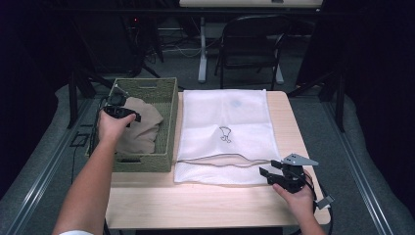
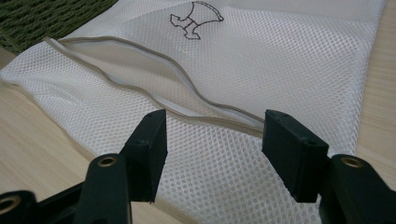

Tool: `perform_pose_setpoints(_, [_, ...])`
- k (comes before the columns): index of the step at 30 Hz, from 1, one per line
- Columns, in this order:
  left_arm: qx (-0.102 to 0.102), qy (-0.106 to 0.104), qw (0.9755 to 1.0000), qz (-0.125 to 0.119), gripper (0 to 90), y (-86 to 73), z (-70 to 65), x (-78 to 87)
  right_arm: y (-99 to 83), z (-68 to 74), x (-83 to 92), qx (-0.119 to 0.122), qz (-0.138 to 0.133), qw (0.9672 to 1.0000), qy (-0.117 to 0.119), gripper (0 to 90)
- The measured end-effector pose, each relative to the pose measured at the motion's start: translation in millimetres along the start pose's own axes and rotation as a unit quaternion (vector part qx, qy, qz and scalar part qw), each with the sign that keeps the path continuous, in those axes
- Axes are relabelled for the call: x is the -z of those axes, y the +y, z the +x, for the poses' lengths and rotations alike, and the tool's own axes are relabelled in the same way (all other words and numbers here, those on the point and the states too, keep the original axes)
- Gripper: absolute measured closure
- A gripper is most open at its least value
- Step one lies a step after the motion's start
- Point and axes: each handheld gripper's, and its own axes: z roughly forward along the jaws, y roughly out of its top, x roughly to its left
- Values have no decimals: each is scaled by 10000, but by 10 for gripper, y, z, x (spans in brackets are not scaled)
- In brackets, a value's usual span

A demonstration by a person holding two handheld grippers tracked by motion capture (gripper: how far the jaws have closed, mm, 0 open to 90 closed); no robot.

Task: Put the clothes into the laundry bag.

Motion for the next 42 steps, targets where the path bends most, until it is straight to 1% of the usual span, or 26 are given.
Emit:
perform_pose_setpoints(2, [-8, 24, 10000, 47, 341, 0, 4, -25, 0, -1, 0, 0, -1, 10000, 3, 401])
perform_pose_setpoints(4, [25, 16, 10000, 80, 337, -2, 4, -50, 0, -1, 1, -2, -1, 10000, 5, 401])
perform_pose_setpoints(8, [73, 77, 9998, 144, 312, -2, 20, -86, -2, -5, 2, -5, -2, 10000, 2, 401])
perform_pose_setpoints(9, [85, 144, 9997, 172, 308, 0, 18, -99, -3, -4, 1, -15, -15, 10000, 18, 401])
perform_pose_setpoints(11, [7, 280, 9990, 342, 299, 2, 17, -136, -3, -4, 0, -7, -27, 10000, -5, 401])
perform_pose_setpoints(13, [6, 333, 9987, 377, 304, -8, 22, -171, -3, -3, 1, -3, -25, 10000, -5, 400])
perform_pose_setpoints(20, [92, 324, 9984, 450, 301, -11, 53, -245, -4, -2, -2, -14, -6, 10000, 18, 400])
perform_pose_setpoints(24, [154, 304, 9984, 451, 290, -3, 73, -271, -5, -1, -3, -11, -9, 10000, 19, 401])
perform_pose_setpoints(29, [239, 245, 9981, 506, 249, 6, 92, -310, -6, -3, -5, -10, -6, 10000, 26, 400])
perform_pose_setpoints(32, [249, 243, 9980, 525, 239, 12, 98, -321, -7, -5, -8, 10, 20, 10000, 26, 400])
perform_pose_setpoints(35, [333, 271, 9979, 487, 223, 11, 117, -341, -9, -1, -12, 1, 1, 10000, 23, 400])
perform_pose_setpoints(36, [365, 279, 9976, 510, 223, 12, 125, -350, -9, 0, -13, 2, 0, 10000, 23, 400])
perform_pose_setpoints(38, [374, 307, 9973, 548, 214, 13, 138, -368, -9, 0, -13, -8, 4, 10000, 22, 400])
perform_pose_setpoints(39, [399, 307, 9974, 522, 208, 11, 141, -377, -10, -1, -14, -9, 8, 10000, 24, 400])
perform_pose_setpoints(42, [353, 311, 9972, 577, 203, 8, 143, -400, -12, -3, -16, 7, 10, 10000, 25, 400])
